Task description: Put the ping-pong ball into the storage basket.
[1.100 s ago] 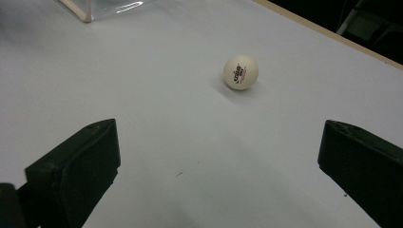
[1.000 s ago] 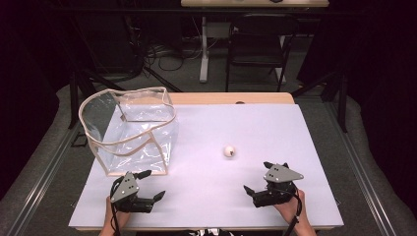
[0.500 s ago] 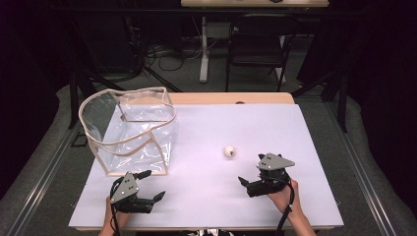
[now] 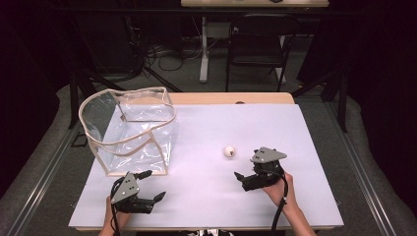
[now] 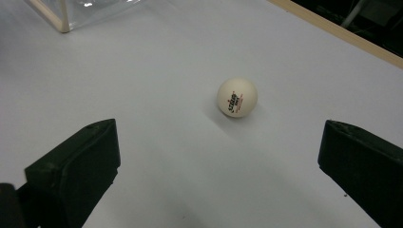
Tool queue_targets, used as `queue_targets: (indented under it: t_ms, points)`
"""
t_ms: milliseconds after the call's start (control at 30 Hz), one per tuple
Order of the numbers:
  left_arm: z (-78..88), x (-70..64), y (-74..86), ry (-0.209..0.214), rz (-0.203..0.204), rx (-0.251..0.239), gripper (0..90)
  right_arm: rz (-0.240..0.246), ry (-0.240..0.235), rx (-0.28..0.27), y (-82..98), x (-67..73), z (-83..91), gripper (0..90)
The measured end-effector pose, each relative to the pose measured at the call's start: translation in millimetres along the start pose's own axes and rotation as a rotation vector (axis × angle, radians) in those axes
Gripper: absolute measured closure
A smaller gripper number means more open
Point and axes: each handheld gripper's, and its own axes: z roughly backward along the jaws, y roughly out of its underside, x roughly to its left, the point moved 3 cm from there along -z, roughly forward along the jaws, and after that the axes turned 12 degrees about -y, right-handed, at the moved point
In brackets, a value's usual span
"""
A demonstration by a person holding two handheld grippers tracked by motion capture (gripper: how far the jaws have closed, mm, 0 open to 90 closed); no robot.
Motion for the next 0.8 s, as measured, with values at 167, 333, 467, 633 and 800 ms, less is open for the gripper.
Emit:
queue_targets:
  t_ms: [167, 333, 467, 633, 800]
  points:
    - [0.5, -0.3, 0.2, 0.001, 0.001, -0.001, 16.2, 0.002, -0.006, 0.01, -4.0, -3.5, -8.4, 0.0]
    - [-0.4, 0.2, 0.3, 0.0, 0.0, 0.0, 16.2, 0.002, -0.004, 0.023, -7.6, -6.7, -15.8, 0.0]
    - [-0.5, -0.4, 0.4, 0.004, -0.002, 0.0, 16.2, 0.003, -0.004, 0.029, -11.2, -9.8, -20.9, 0.0]
    - [-0.5, -0.5, 0.4, 0.006, -0.003, 0.0, 16.2, 0.003, 0.0, 0.036, -16.4, -14.4, -28.0, 0.0]
    - [-0.7, -0.1, 0.5, 0.003, -0.003, 0.003, 16.2, -0.002, -0.008, 0.043, -19.1, -18.9, -34.6, 0.0]
